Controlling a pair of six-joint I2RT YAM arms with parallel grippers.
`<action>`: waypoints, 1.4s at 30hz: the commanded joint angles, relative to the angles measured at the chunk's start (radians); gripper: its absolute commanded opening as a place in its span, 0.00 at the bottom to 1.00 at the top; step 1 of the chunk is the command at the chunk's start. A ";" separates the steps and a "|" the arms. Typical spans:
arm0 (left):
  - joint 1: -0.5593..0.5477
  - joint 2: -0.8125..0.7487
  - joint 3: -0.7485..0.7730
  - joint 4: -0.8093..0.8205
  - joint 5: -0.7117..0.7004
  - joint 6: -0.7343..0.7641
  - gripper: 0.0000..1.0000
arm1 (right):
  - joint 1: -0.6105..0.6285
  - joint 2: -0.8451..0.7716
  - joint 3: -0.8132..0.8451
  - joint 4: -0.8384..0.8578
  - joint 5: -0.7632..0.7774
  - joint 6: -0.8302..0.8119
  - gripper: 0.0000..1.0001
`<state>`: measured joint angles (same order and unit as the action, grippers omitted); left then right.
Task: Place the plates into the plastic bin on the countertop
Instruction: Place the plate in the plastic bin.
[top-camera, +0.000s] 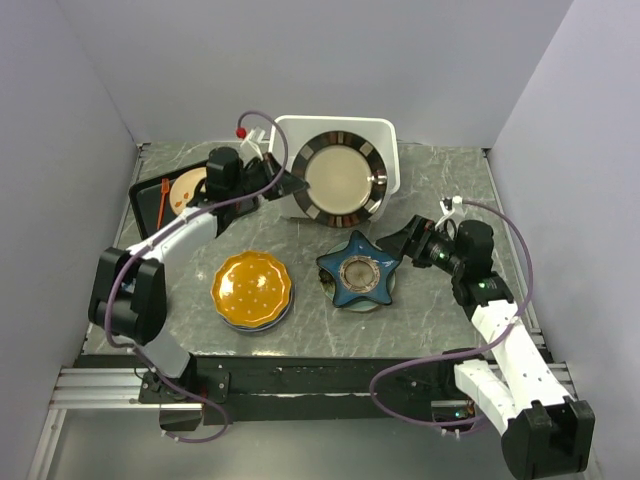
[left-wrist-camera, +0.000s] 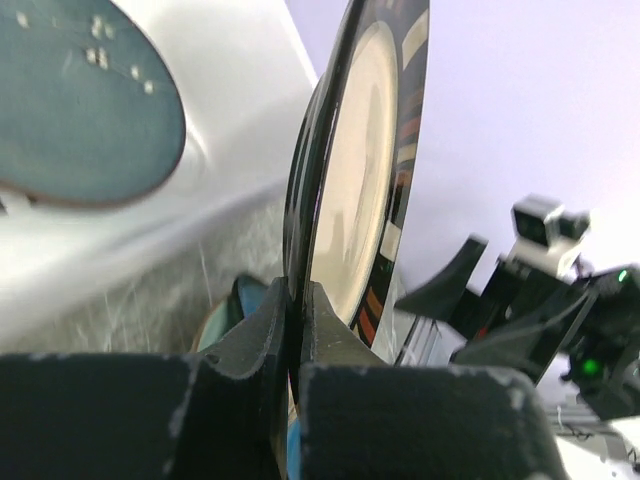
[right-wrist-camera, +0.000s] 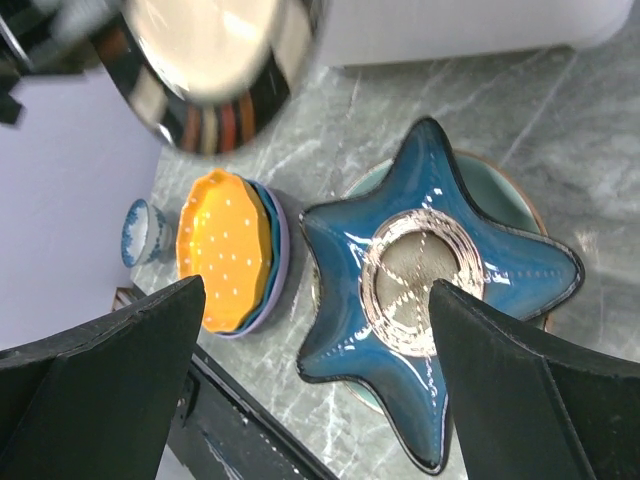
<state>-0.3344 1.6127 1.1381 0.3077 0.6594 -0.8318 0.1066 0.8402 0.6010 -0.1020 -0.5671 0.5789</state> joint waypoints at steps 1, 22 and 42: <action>0.005 0.021 0.204 0.053 0.006 -0.006 0.01 | -0.008 -0.039 -0.032 0.016 0.018 -0.001 1.00; 0.080 0.288 0.624 -0.114 0.042 -0.050 0.01 | -0.008 -0.053 -0.104 0.028 -0.013 0.027 1.00; 0.071 0.380 0.818 -0.375 -0.130 0.082 0.01 | -0.007 0.158 -0.148 0.202 -0.154 0.018 1.00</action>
<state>-0.2558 2.0125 1.8362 -0.1490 0.5442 -0.7780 0.1040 0.9737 0.4755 -0.0032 -0.6773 0.5903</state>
